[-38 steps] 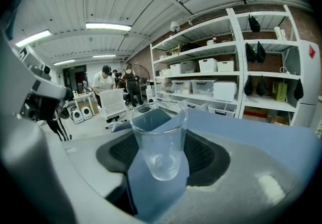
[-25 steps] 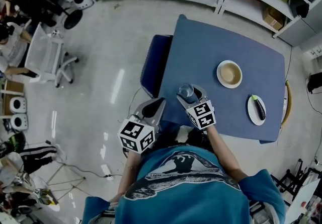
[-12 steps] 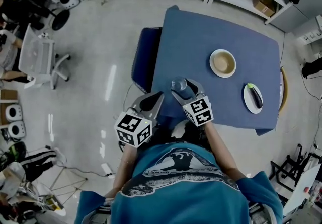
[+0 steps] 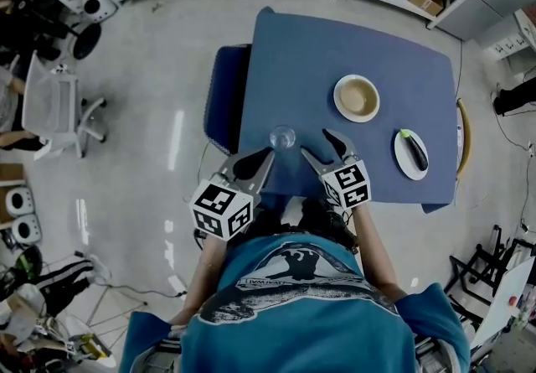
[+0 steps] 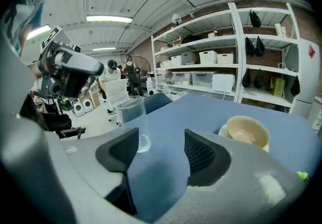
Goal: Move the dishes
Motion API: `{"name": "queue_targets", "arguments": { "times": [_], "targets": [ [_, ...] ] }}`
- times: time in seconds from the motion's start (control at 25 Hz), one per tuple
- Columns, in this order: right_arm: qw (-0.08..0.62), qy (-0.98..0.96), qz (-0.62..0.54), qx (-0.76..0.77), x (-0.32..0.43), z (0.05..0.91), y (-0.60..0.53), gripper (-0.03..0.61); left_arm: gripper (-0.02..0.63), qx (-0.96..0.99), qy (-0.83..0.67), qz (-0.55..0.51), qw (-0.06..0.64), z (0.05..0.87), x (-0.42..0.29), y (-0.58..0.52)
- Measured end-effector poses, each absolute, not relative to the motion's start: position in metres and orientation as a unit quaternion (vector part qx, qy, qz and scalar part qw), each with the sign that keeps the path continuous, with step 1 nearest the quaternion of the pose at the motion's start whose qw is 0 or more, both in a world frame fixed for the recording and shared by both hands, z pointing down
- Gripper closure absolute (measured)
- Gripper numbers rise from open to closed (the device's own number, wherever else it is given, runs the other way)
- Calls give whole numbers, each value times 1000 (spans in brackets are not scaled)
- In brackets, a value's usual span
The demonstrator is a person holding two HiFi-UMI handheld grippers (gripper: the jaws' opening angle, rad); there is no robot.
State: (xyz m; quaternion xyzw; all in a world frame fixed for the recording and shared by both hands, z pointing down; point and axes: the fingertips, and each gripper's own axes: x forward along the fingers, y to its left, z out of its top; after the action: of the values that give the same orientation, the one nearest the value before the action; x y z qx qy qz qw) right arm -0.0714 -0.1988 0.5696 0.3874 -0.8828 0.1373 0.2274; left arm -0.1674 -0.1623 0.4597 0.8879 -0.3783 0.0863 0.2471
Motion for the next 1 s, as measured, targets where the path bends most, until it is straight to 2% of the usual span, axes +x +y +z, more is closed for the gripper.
{"name": "queue_targets", "arguments": {
  "times": [0.52, 0.76, 1.0],
  "targets": [
    [264, -815, 129, 499, 65, 567, -261, 317, 600, 896, -365, 79, 238, 450, -118, -179],
    [317, -821, 91, 465, 81, 571, -279, 327, 600, 894, -374, 77, 234, 444, -92, -184],
    [371, -841, 49, 390, 60, 588, -287, 330, 600, 883, -399, 80, 235, 446, -86, -183]
  ]
}}
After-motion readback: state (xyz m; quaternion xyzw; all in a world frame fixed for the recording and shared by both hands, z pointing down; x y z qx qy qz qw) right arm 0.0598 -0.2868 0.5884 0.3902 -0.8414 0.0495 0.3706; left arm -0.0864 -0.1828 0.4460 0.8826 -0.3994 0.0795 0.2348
